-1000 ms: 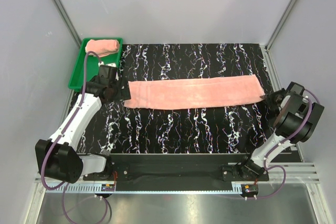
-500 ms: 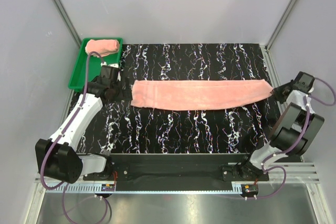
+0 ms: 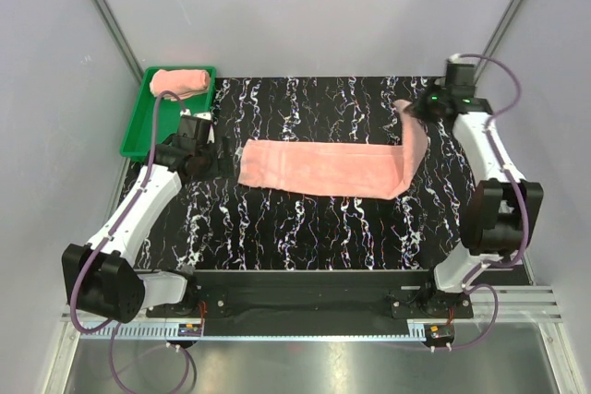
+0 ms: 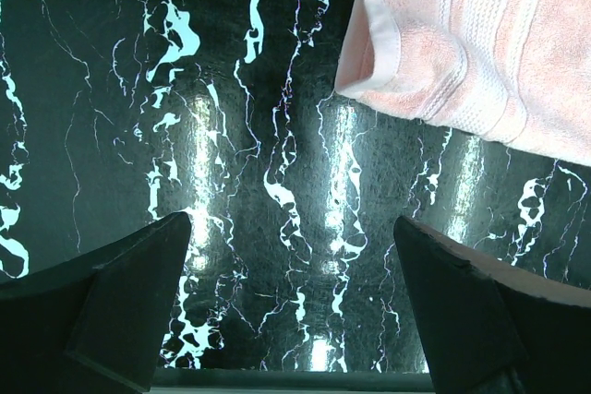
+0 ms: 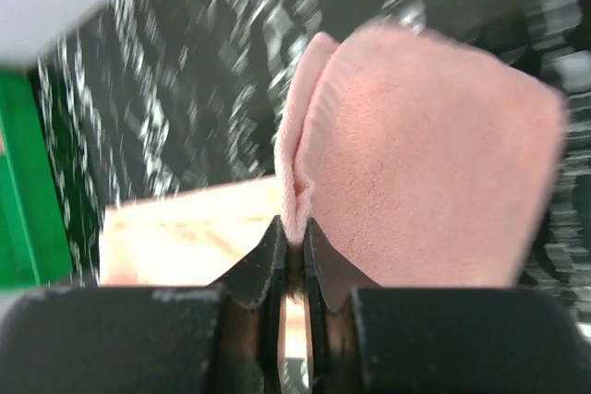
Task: Roll the towels
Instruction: Fold the towel
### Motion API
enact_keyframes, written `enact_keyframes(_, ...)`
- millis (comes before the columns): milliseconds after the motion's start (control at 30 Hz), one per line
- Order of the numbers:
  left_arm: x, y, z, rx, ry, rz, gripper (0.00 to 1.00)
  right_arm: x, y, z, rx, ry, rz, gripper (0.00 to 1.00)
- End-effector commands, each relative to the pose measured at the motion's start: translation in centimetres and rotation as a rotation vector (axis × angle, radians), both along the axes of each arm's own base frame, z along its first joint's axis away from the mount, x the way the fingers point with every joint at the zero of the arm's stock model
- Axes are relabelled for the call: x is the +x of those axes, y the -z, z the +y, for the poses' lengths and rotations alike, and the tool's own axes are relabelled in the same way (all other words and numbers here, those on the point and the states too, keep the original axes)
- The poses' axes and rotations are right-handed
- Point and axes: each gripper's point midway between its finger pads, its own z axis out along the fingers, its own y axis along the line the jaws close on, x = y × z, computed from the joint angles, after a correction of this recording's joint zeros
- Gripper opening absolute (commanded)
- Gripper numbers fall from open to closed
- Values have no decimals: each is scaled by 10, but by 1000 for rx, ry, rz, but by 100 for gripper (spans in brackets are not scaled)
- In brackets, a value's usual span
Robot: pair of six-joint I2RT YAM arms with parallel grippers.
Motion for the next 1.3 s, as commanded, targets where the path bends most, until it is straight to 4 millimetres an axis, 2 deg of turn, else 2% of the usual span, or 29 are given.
enact_keyframes(0,7,-5,-1,8,16,-37,99,3,0,59,-17,-115,40,11)
enact_keyframes(33,7,-4,0,14,13,-34,99,3,-2,86,-14,-149,37,11)
enact_keyframes(100,7,-3,1,19,8,-32,99,11,-2,111,-8,-184,35,11)
enact_keyframes(133,7,-3,3,26,2,-29,99,7,-2,138,-10,-219,40,11)
enact_keyframes(167,7,-3,3,28,2,-31,99,14,-5,152,-10,-235,30,10)
enact_keyframes(233,7,-2,6,39,-6,-28,99,14,-4,177,-13,-259,36,10)
enact_keyframes(267,7,-1,6,41,-7,-25,99,14,-5,202,-7,-299,28,10)
enact_keyframes(333,8,0,6,44,-8,-21,99,15,-5,223,7,-314,27,10)
enact_keyframes(367,7,1,7,47,-10,-17,99,15,-6,246,10,-351,19,9)
enact_keyframes(467,8,2,9,58,-19,-15,99,17,-4,275,14,-372,18,9)
enact_keyframes(500,8,2,10,64,-22,-13,99,11,-4,292,18,-399,16,8)
enact_keyframes(567,8,2,12,70,-30,-14,99,13,-4,310,19,-409,4,8)
enact_keyframes(600,8,3,13,77,-36,-13,99,7,-4,324,18,-429,4,8)
enact_keyframes(667,8,2,15,83,-43,-13,99,7,-3,338,20,-433,-3,8)
enact_keyframes(833,8,4,20,103,-63,-10,99,-10,-1,375,25,-484,-17,7)
enact_keyframes(1033,8,4,23,113,-77,-8,99,-26,4,398,17,-514,-43,6)
enact_keyframes(1133,8,4,26,120,-88,-5,99,-39,8,414,16,-546,-56,6)
enact_keyframes(1167,8,4,27,121,-91,-6,99,-50,16,421,11,-568,-46,6)
enact_keyframes(1233,8,5,29,127,-99,-3,99,-61,17,439,27,-611,-79,6)
enact_keyframes(1267,8,4,31,130,-107,-6,99,-68,27,443,11,-625,-71,6)
